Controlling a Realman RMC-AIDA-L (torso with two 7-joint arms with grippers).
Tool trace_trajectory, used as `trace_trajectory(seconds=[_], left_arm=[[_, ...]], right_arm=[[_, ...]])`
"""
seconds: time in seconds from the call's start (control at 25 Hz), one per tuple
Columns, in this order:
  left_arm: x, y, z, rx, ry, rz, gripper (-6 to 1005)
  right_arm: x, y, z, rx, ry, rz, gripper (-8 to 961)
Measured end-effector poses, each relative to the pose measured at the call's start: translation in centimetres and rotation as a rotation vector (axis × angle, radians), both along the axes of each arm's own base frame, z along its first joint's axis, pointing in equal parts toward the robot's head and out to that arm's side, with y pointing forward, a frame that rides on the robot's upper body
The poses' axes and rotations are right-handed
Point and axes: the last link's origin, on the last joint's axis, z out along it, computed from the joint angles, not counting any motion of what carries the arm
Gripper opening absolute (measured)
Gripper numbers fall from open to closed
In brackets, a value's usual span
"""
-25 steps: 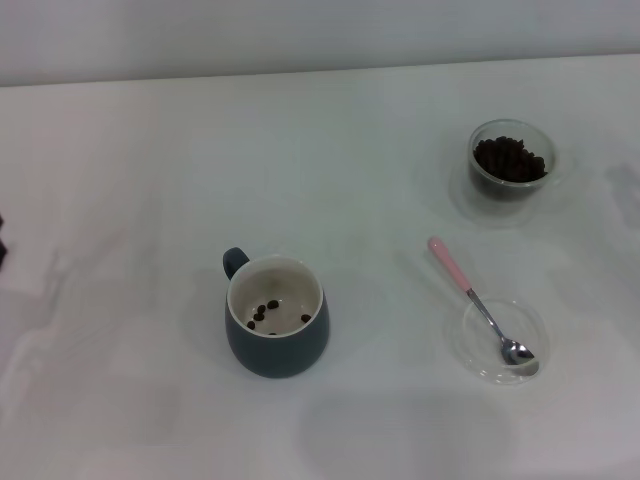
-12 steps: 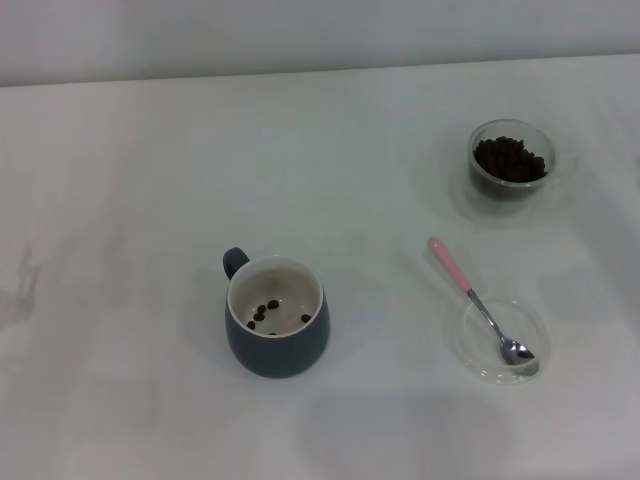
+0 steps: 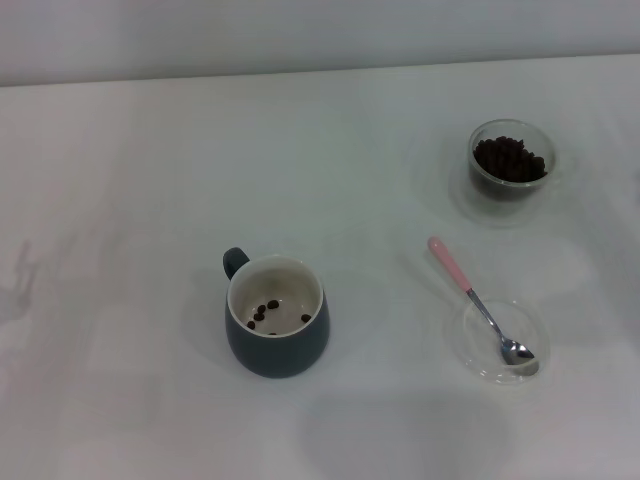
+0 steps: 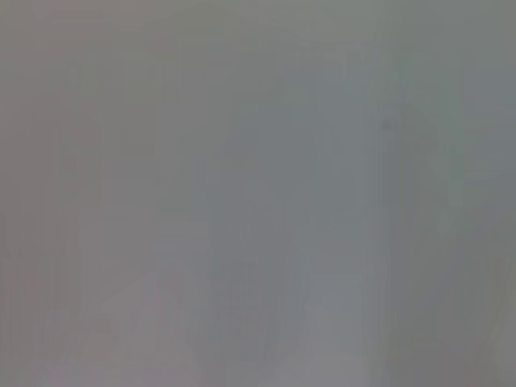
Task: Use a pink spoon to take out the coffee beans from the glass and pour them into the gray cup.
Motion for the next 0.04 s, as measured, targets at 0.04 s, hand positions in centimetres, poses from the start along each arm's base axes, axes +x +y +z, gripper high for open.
trace_trajectory(seconds=[0.04], left_arm=[[-0.03,-0.05,0.00,0.000,0.002,0.001,541]], right_arm=[[0.02,-0.05,-0.21,-0.001,-0.007,-0.003,272]])
